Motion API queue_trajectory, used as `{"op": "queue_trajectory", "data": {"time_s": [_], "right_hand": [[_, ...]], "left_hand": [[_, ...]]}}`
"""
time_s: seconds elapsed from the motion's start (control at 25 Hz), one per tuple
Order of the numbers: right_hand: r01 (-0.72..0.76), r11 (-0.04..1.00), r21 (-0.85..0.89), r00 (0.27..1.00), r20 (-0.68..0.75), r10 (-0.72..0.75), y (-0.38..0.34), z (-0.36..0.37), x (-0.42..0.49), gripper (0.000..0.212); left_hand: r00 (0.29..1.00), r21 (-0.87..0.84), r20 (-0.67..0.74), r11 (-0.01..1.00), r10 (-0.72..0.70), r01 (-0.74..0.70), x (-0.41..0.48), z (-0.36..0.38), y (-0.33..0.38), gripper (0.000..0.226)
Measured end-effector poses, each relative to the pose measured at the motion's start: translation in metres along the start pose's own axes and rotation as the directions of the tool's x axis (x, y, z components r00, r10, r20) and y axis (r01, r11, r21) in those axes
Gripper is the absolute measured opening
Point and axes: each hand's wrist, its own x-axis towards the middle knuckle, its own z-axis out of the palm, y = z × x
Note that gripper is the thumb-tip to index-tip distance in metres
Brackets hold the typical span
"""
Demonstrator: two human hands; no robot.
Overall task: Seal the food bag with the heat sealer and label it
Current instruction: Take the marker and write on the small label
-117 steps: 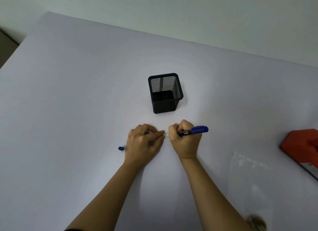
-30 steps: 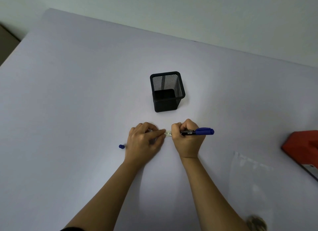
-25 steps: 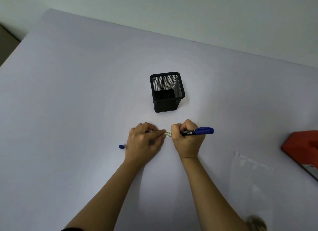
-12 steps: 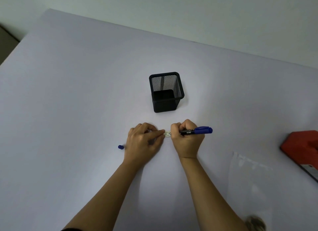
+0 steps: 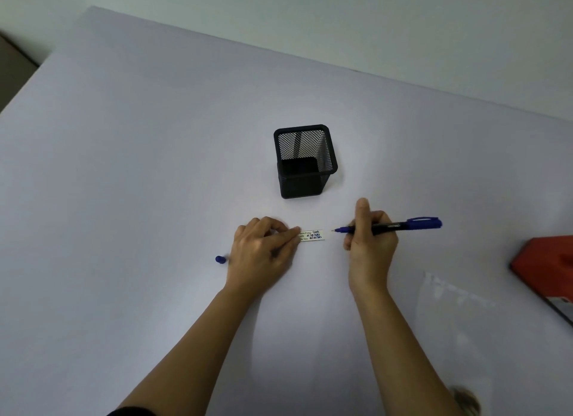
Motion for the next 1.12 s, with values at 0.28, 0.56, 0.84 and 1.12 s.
{"op": "queue_trajectory", "data": {"time_s": [0.28, 0.56, 0.84, 1.12], "right_hand": [[-0.306, 0.914, 0.266, 0.952, 0.063, 0.3, -0.033, -0.018, -0.022, 0.035], [-0.375, 0.886, 0.274, 0.927, 0.133, 0.351, -0.041, -0.029, -0.036, 0.017], [-0.275, 0.942, 0.194, 0.934, 0.285, 0.214, -0.046, -0.019, -0.052, 0.031], [-0.28, 0.95, 0.137, 0.929, 0.289, 0.232, -0.05, -0.011, -0.063, 0.022]], "left_hand": [[0.962, 0.139, -0.204, 0.978, 0.181, -0.155, -0.013, -0.037, 0.032, 0.027], [0.824, 0.21, 0.104, 0.822, -0.557, 0.53, -0.048, -0.075, 0.008, 0.035], [0.57, -0.698, 0.398, 0.166, -0.719, 0.697, -0.019, -0.093, 0.047, 0.016], [0.639, -0.708, 0.45, 0.187, -0.624, 0.681, -0.005, -0.1, 0.068, 0.016]]}}
